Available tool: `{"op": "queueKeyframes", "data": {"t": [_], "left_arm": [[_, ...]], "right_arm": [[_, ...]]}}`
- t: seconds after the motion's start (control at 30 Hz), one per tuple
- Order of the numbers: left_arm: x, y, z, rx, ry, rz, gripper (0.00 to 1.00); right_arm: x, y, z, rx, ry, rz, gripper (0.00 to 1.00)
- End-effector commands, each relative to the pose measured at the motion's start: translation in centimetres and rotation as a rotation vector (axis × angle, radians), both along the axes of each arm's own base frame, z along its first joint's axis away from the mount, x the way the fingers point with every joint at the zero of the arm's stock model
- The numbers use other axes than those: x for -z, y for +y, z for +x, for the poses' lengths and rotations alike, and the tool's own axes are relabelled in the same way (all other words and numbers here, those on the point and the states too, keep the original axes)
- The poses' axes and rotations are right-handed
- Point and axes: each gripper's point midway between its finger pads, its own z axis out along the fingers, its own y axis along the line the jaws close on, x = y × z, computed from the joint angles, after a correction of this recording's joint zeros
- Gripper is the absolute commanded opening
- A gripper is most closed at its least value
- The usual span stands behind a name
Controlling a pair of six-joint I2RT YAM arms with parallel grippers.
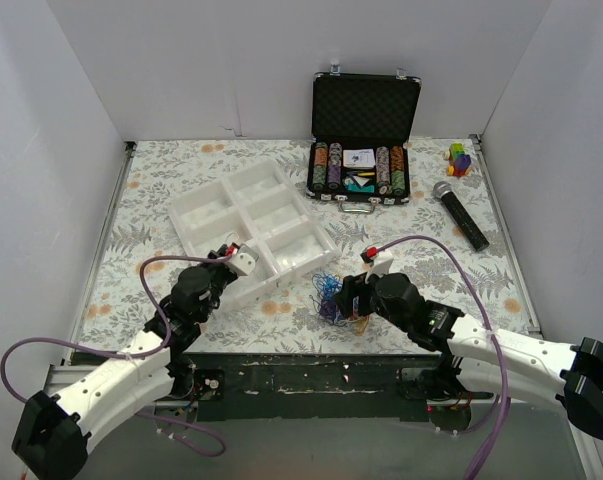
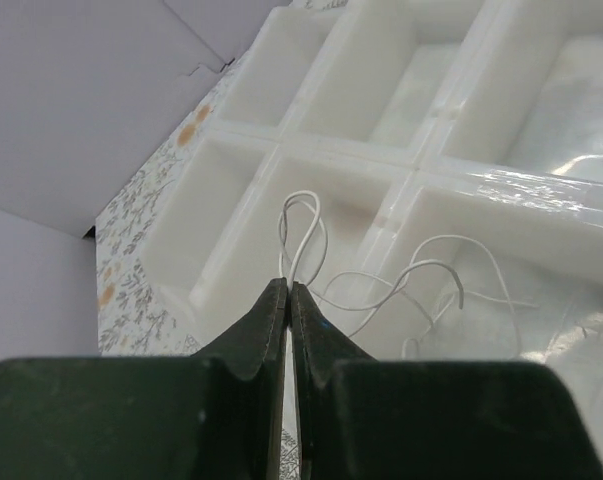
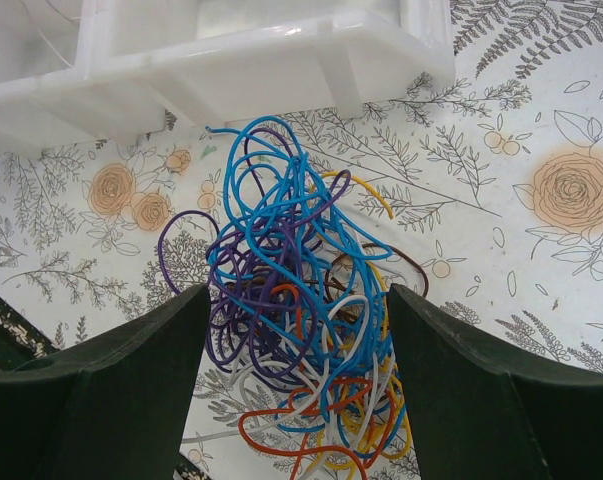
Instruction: Untangle the cables
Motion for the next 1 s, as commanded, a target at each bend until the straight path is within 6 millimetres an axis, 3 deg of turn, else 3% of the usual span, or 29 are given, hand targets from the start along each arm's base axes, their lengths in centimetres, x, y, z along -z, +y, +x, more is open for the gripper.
{"op": "queueKeyframes", "data": {"t": [0.0,0.23,0.47,0.63,0.67,0.87,0.97], "left_arm": [[0.5,-2.2,-1.3,0.170,-0.019,0.007,0.00],[3.7,-4.6,-4.1,0.409,0.049,0.096,0.00],[5.9,-3.7,-2.7,0.343,0.075,0.183,0.00],[6.8,-4.2,-2.4,0.372,0.145,0.233,0.00],[6.6,-4.4,-2.5,0.381,0.168,0.223,0.04],[2.5,-6.5,-3.8,0.473,0.197,0.108,0.59],[-0.4,-6.7,-3.9,0.468,0.176,0.051,0.73]], "right_arm": [[-1.7,1.0,0.5,-0.001,-0.037,0.060,0.80],[-2.1,1.1,0.6,-0.001,-0.045,0.063,0.80],[-2.3,0.8,0.5,0.004,-0.050,0.078,0.80],[-2.2,0.6,0.4,0.010,-0.048,0.081,0.80],[-2.3,0.6,0.5,0.012,-0.051,0.083,0.80],[-2.3,0.8,0.5,0.005,-0.050,0.082,0.80],[-2.3,0.8,0.5,0.003,-0.049,0.085,0.80]]}}
